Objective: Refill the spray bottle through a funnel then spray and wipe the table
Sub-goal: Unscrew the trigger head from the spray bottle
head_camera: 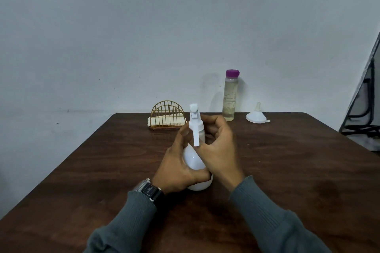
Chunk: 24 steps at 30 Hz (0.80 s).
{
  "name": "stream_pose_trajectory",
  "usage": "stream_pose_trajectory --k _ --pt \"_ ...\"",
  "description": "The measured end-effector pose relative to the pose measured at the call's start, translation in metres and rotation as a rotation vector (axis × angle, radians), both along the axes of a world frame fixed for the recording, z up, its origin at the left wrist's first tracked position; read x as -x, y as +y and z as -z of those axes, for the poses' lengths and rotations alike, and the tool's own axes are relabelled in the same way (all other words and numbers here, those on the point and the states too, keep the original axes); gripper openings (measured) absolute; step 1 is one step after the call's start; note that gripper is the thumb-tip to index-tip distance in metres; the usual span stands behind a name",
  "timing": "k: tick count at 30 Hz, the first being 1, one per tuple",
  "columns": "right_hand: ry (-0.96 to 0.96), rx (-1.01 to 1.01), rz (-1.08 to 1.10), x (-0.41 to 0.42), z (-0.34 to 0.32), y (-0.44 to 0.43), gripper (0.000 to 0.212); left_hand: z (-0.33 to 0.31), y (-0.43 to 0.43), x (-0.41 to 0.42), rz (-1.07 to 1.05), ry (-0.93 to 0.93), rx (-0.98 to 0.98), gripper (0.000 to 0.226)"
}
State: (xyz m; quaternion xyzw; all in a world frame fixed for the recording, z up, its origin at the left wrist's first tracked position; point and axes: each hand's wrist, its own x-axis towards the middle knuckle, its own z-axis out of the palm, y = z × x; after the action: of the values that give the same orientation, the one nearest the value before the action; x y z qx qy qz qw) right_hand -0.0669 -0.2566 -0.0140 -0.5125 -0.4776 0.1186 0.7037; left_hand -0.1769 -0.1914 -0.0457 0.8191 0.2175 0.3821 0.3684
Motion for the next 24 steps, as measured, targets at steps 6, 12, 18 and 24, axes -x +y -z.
stream_pose_trajectory --k 6,12,18,24 --pt "-0.043 0.012 0.076 -0.001 -0.001 0.002 0.02 0.001 0.002 -0.001 -0.002 -0.004 0.022 0.117" --pt "-0.063 0.075 0.0 -0.004 -0.003 -0.002 0.018 0.001 0.003 -0.002 0.022 -0.018 0.026 0.118" --pt "-0.106 0.07 0.009 -0.009 -0.008 -0.002 0.036 0.0 0.004 -0.003 0.041 -0.036 0.013 0.105" --pt "0.013 0.092 -0.038 -0.015 -0.016 -0.002 0.015 0.0 0.006 -0.003 0.054 -0.038 0.013 0.112"
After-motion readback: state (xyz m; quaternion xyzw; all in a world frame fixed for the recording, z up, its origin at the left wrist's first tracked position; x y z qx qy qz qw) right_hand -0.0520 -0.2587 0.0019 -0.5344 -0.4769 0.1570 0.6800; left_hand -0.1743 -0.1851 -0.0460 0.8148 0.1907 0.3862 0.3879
